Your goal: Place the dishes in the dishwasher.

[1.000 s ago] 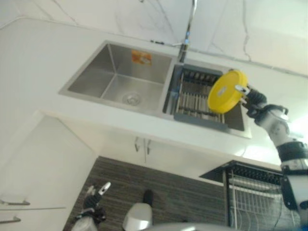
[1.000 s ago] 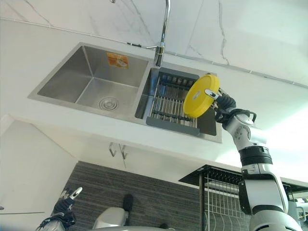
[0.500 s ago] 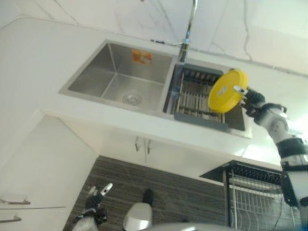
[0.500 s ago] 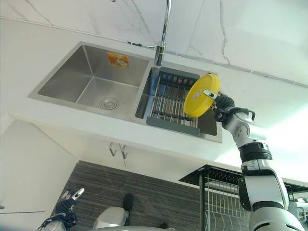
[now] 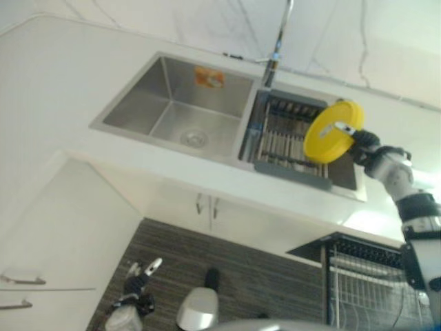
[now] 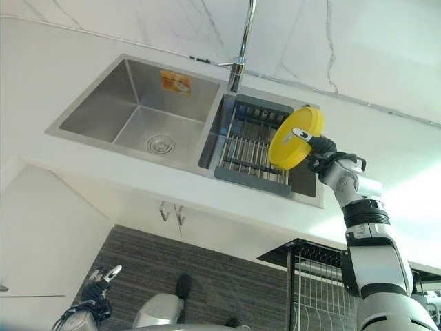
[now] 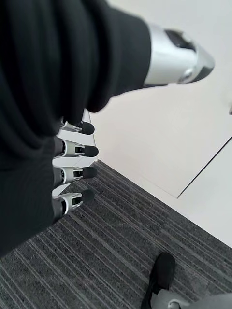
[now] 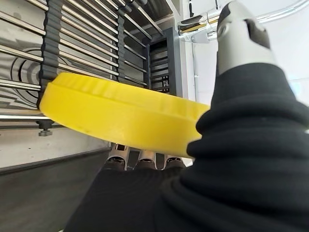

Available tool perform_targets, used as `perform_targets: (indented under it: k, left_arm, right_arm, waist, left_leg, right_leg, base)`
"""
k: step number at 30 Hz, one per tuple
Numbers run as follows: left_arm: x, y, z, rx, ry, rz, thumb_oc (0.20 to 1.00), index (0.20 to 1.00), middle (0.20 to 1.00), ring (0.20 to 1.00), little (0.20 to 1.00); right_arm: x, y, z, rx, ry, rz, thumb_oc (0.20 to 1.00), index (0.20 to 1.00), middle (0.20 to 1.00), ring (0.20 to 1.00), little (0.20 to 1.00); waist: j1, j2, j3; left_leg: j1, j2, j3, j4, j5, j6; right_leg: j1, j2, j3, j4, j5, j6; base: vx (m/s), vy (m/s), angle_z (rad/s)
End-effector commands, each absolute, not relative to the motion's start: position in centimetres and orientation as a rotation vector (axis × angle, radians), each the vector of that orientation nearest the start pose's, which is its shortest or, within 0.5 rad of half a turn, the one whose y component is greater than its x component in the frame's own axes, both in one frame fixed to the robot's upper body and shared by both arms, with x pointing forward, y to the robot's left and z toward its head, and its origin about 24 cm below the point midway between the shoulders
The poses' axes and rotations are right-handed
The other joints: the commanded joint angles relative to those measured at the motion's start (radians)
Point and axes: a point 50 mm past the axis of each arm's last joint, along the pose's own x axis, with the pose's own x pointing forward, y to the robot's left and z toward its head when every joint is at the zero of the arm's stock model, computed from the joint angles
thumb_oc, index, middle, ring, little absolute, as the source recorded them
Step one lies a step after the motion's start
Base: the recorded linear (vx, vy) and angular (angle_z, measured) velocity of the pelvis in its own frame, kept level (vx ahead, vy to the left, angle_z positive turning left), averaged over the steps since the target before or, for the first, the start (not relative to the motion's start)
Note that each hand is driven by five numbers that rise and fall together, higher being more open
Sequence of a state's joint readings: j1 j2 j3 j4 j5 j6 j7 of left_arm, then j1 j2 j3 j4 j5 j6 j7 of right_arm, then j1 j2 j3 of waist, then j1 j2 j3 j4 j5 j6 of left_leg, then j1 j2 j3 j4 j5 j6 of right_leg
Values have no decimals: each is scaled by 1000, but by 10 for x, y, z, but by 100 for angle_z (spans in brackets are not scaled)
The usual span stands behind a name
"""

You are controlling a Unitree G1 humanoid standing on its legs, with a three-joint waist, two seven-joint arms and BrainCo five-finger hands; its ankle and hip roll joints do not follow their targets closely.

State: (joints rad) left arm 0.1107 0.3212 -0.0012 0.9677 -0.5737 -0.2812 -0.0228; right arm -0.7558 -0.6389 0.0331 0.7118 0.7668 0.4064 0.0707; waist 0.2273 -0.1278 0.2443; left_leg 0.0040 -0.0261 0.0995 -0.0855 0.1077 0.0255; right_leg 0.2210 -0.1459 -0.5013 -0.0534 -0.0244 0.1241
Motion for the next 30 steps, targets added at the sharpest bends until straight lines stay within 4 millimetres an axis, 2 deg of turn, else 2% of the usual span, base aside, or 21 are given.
perform_targets:
  k: [1,9,10,11,12,18,25,29,30]
  left_arm:
    - [129,282,-115,-131,669,416,1000,1000,1000,1000,1000]
    - [130,280,-114,-119,678,399,1000,1000,1000,1000,1000]
    - [131,279,-115,-115,681,394,1000,1000,1000,1000,1000]
    - [131,279,-115,-112,683,391,1000,1000,1000,1000,1000]
    - [131,279,-115,-111,685,388,1000,1000,1000,1000,1000]
    - [133,272,-118,-111,707,374,1000,1000,1000,1000,1000]
    - [127,271,-123,-118,729,380,1000,1000,1000,1000,1000]
    - [128,271,-122,-114,727,375,1000,1000,1000,1000,1000]
    - [127,272,-121,-111,728,374,1000,1000,1000,1000,1000]
  right_arm:
    - [373,-296,188,101,140,-76,1000,1000,1000,1000,1000]
    - [376,-303,192,92,166,-124,1000,1000,1000,1000,1000]
    - [377,-303,192,99,172,-128,652,652,652,652,652]
    - [378,-303,192,109,181,-132,473,473,473,473,473]
    - [379,-303,191,116,186,-130,200,200,200,200,200]
    - [387,-303,189,112,221,-171,200,200,200,200,200]
    - [389,-294,188,96,202,-139,200,200,200,200,200]
    - [390,-294,195,66,150,-141,200,200,200,200,200]
    - [391,-289,200,103,110,-117,200,200,200,200,200]
  waist:
    - [42,41,-62]
    - [57,37,-63]
    - [59,37,-64]
    - [61,36,-65]
    - [64,36,-66]
    - [87,43,-73]
    - [89,46,-77]
    - [83,50,-77]
    - [77,52,-77]
  left_leg:
    - [93,45,-12,0,-160,-56]
    - [92,45,-16,2,-160,-58]
    - [93,45,-16,3,-160,-58]
    - [94,46,-16,3,-161,-59]
    - [95,46,-17,2,-161,-58]
    - [97,43,-24,3,-160,-60]
    - [96,45,-25,2,-157,-63]
    - [97,46,-19,1,-156,-65]
    - [100,49,-15,0,-155,-67]
  right_leg:
    - [-84,-42,-4,139,-23,32]
    - [-79,-44,-10,135,-19,35]
    - [-78,-44,-10,135,-19,34]
    - [-77,-45,-12,134,-20,34]
    - [-77,-44,-11,134,-20,35]
    - [-66,-45,-23,129,-24,31]
    - [-63,-46,-30,126,-24,29]
    - [-65,-48,-31,127,-23,30]
    - [-66,-48,-31,128,-23,29]
  base:
    - [3,2,3]
    - [0,0,0]
    - [0,0,0]
    - [0,0,0]
    - [0,0,0]
    - [0,0,0]
    - [4,-6,2]
    - [0,0,0]
    - [0,0,0]
